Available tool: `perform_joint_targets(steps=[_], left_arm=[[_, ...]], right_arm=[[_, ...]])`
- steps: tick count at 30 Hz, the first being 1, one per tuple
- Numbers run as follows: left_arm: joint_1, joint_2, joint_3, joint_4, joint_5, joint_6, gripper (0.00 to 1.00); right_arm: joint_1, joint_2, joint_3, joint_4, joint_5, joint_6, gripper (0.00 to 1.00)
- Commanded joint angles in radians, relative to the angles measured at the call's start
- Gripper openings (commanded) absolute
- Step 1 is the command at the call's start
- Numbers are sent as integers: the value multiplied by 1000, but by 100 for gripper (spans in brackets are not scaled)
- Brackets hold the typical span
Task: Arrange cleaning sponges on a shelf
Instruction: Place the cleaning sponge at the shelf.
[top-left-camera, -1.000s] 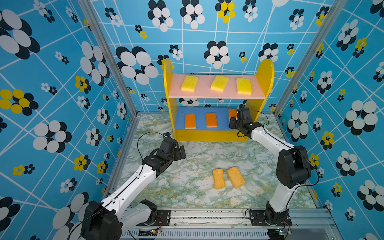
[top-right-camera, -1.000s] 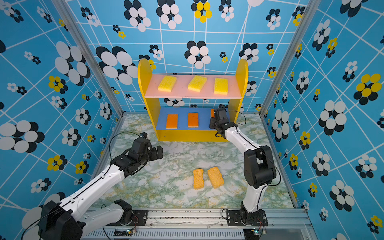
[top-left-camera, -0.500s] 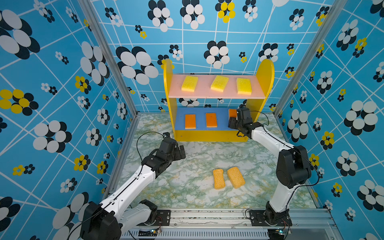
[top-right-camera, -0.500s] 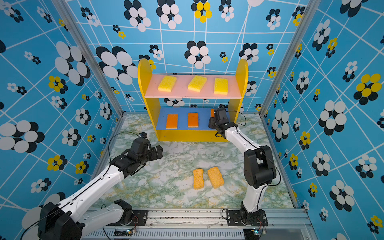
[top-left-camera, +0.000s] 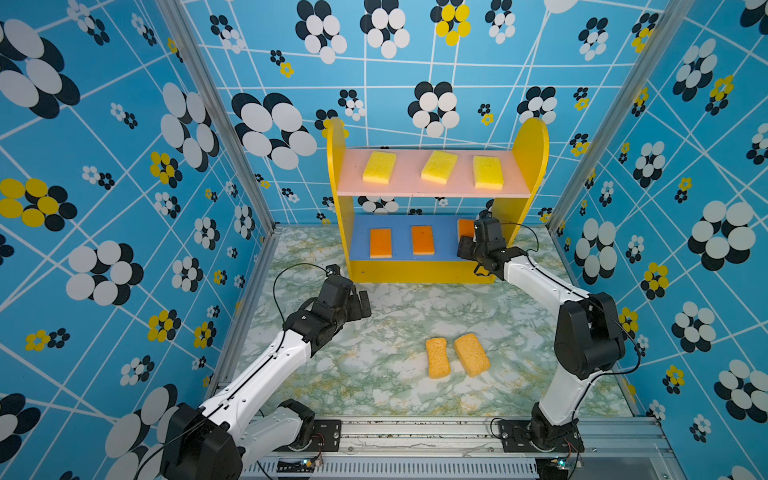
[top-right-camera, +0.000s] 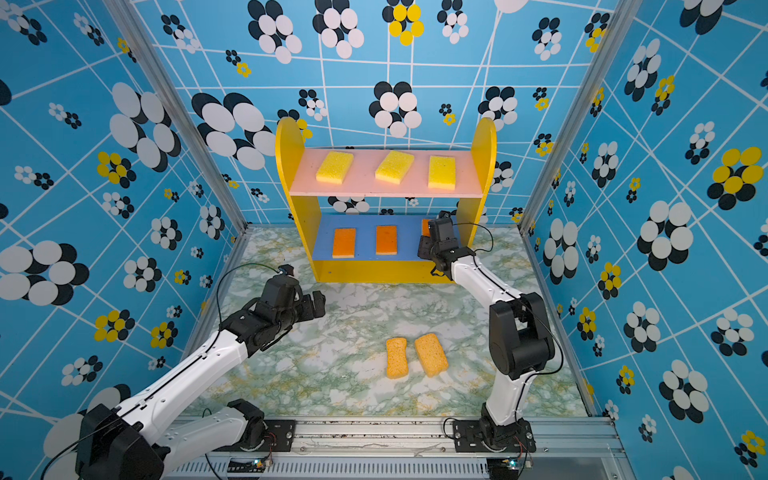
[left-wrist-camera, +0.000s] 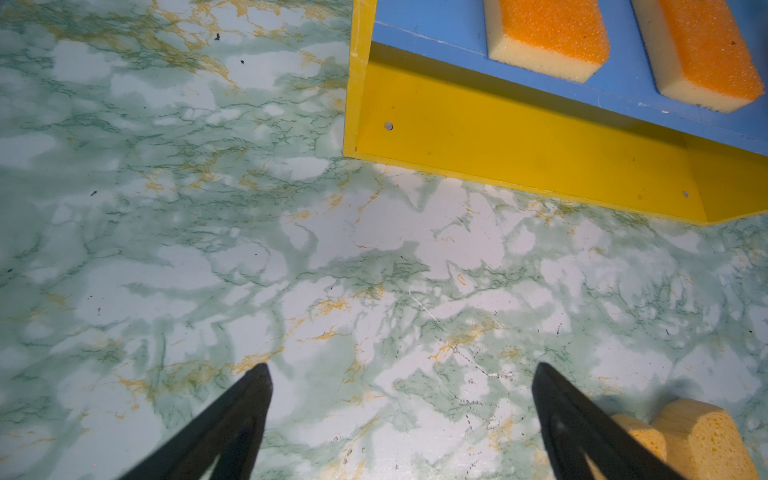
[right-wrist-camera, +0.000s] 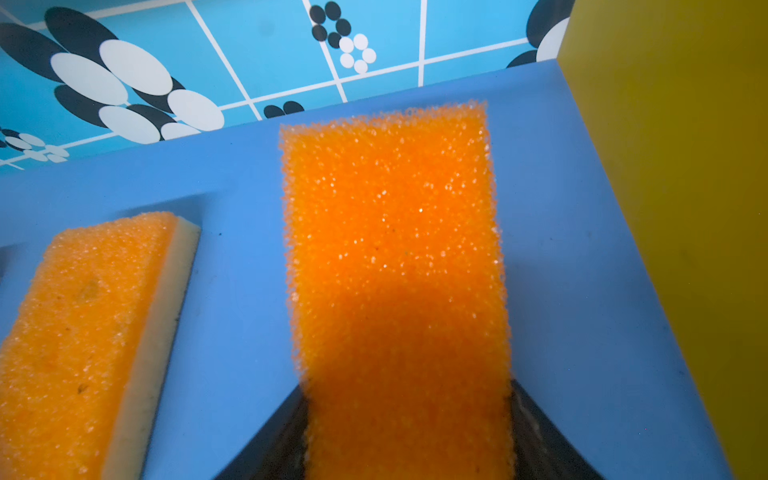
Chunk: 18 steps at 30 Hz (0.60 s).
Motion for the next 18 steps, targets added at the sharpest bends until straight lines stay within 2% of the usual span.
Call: perform_joint_targets(steps=[1, 12, 18], left_arm=[[4, -8, 12, -5, -14, 1, 99], [4, -9, 8, -1, -12, -2, 99], [4, -8, 4, 1, -11, -3, 99]], right_arm=[[-7, -33, -35, -38, 0, 15, 66], [-7, -54, -42, -53, -8, 11, 66], [-7, -37, -40, -56, -2, 14, 78]])
